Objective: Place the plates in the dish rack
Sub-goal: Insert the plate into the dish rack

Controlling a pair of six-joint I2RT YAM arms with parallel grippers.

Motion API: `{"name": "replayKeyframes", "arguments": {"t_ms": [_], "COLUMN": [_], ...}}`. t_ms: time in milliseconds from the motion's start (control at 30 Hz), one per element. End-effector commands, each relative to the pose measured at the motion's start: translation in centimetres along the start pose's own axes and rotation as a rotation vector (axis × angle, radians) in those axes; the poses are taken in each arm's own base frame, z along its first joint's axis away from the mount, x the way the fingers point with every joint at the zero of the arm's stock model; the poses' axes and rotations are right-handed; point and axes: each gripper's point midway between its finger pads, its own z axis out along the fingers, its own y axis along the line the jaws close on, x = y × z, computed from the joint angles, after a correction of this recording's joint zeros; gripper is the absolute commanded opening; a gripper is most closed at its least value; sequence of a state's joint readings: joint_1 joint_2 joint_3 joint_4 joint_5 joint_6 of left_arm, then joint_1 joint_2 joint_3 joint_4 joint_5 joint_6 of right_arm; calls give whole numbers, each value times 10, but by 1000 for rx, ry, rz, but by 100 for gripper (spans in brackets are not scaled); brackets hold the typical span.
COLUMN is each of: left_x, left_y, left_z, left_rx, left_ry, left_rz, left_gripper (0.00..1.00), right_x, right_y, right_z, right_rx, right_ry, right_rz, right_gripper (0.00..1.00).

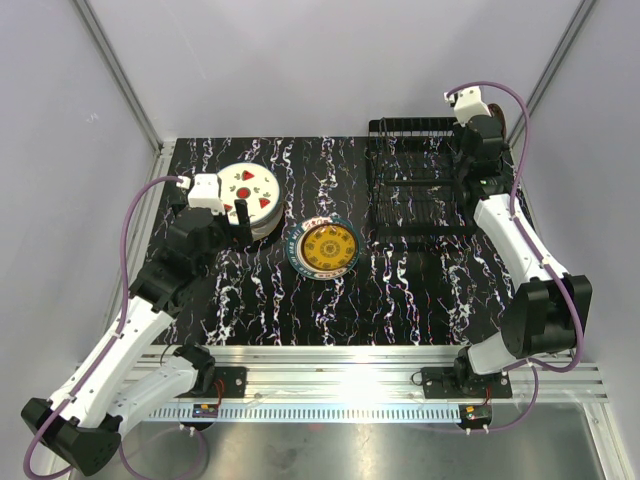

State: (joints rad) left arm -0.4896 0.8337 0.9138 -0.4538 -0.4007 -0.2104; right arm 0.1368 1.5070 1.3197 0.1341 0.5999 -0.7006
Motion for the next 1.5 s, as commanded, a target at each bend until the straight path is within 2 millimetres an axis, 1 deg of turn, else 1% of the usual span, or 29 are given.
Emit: {"name": "replayKeyframes", "arguments": {"t_ms": [0, 67, 267, 467, 733, 833, 1000, 1067, 1100, 1233, 1467], "left_x": [-14, -13, -13, -13, -13, -13, -14, -14, -14, -13, -13], "left_y": [-5, -5, -5, -5, -5, -5, -6, -6, -6, -6, -7], "left_z": [1, 1, 1, 2, 2, 1, 1, 1, 1, 1, 2], "left_rx": [13, 14, 13, 12, 14, 15, 19, 19, 19, 18, 21], "left_ry": [-48, -46, -45, -44, -45, -43, -45, -45, -45, -42, -41], "left_rz": [-19, -19, -18, -17, -18, -17, -20, -20, -20, -19, -18], "left_gripper": [99, 99, 99, 99, 99, 99, 99, 99, 99, 99, 99], "right_x": [-2, -6, -16, -12, -7, -5, -6, -12, -8, -11, -10], "right_y": [7, 7, 7, 13, 13, 16, 17, 13, 17, 13, 18], "right_z": [4, 5, 6, 8, 7, 6, 3, 3, 3, 6, 9], "right_rx": [-25, -34, -42, -45, -37, -50, -61, -53, -66, -51, -64], "right_ry": [2, 2, 4, 20, 28, 31, 37, 27, 47, 66, 84], "right_rz": [44, 55, 72, 61, 56, 64, 63, 72, 57, 43, 41], "right_gripper": [4, 0, 0, 0, 0, 0, 1, 1, 1, 1, 1]}}
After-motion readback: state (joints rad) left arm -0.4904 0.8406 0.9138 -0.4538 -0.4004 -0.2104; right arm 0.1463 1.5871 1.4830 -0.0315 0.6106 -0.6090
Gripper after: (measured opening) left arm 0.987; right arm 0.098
